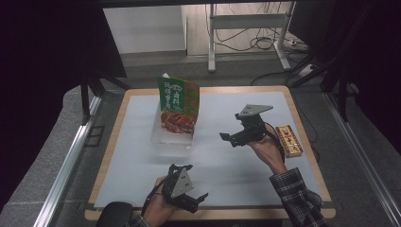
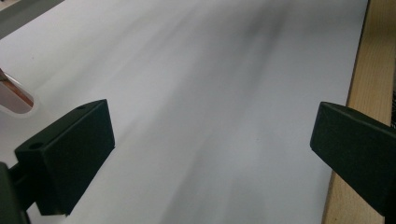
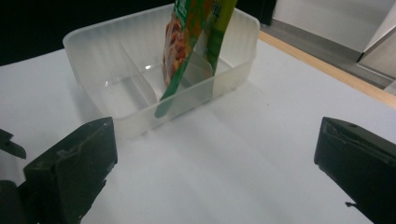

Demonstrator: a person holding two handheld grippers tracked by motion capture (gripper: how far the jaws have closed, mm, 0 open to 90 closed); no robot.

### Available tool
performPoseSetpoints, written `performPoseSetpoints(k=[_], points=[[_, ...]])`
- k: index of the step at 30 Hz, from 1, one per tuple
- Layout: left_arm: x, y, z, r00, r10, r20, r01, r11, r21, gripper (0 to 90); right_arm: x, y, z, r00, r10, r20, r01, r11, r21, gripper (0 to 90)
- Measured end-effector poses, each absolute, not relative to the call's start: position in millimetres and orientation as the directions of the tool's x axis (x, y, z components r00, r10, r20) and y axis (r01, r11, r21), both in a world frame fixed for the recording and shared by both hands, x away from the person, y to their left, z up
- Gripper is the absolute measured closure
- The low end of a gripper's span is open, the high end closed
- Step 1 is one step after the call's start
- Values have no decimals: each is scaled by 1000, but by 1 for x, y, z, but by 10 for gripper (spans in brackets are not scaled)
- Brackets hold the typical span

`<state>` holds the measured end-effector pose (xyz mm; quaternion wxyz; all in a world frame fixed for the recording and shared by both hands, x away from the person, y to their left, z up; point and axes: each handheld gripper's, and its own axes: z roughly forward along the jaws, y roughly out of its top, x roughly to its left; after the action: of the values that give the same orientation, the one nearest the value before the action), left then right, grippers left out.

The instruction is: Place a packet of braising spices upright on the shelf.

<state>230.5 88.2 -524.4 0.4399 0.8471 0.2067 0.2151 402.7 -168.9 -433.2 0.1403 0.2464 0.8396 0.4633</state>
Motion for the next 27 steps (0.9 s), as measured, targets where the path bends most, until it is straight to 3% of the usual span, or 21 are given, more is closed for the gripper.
performPoseSetpoints(k=[12,27], points=[[231,89,-524,822,538,188,161,-534,830,0,406,-185,-440,-816,576,49,340,410,847,0],[231,89,-525,818,540,196,163,-544,823,0,413,-214,-455,-746,665,28,414,431,802,0]])
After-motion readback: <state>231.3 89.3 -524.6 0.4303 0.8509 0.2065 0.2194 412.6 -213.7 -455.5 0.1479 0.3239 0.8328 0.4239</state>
